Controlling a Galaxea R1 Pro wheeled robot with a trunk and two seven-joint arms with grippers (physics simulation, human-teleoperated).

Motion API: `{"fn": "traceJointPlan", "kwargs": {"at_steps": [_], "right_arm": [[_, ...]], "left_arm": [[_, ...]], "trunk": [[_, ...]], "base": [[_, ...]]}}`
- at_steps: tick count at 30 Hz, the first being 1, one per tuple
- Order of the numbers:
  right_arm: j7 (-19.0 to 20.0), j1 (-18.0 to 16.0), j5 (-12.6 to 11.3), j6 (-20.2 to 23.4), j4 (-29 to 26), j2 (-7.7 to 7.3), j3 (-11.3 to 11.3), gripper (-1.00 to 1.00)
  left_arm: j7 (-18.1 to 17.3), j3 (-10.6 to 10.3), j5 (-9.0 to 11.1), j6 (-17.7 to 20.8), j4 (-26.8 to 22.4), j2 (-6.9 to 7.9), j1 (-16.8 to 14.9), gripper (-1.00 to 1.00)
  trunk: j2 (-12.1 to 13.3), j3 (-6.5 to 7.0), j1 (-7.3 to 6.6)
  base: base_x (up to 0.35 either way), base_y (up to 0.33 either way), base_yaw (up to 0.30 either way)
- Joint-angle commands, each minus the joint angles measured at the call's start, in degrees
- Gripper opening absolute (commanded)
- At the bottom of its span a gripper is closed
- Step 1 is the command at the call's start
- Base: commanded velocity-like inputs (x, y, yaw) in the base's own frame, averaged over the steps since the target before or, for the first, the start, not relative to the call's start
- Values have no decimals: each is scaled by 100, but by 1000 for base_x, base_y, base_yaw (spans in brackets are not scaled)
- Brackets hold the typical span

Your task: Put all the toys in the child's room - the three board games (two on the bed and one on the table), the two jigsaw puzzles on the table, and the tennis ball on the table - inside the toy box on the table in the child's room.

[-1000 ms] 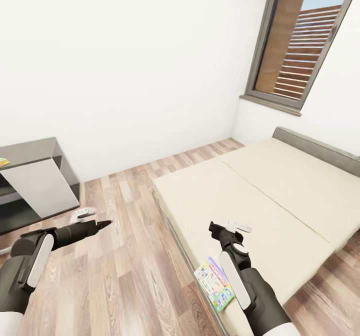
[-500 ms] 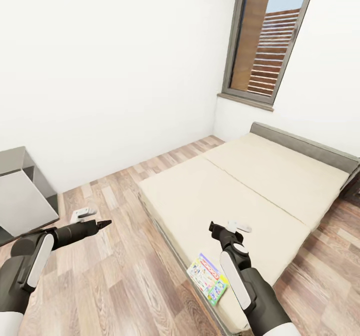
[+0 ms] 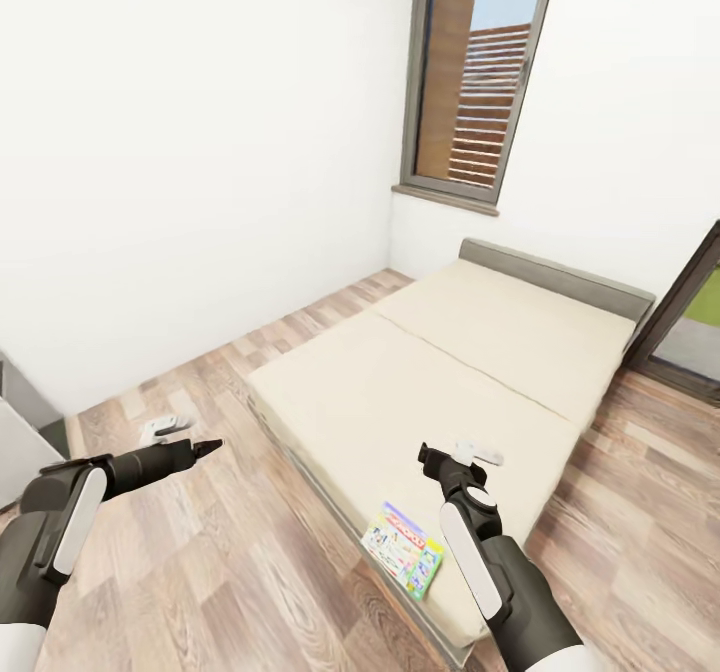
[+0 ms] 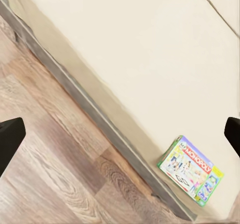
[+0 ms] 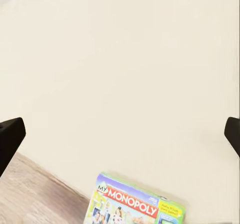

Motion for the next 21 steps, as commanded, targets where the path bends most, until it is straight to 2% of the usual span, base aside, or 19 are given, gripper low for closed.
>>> {"fn": "traceJointPlan", "kwargs": {"at_steps": [1, 7, 21], "right_arm": [[-42, -6, -35, 19, -7, 0, 9, 100], [-44, -6, -31, 22, -7, -6, 13, 100], [-45, -6, -36, 22, -7, -7, 8, 100]], "left_arm": [[-22, 8, 0, 34, -4, 1, -3, 100], [-26, -3, 0, 34, -5, 1, -3, 100], [-22, 2, 0, 33, -6, 0, -3, 100]], "trunk": [[-10, -8, 3], [-10, 6, 3], [-10, 44, 3]], "base": [[0, 160, -279], [0, 193, -279], [0, 104, -279]]}}
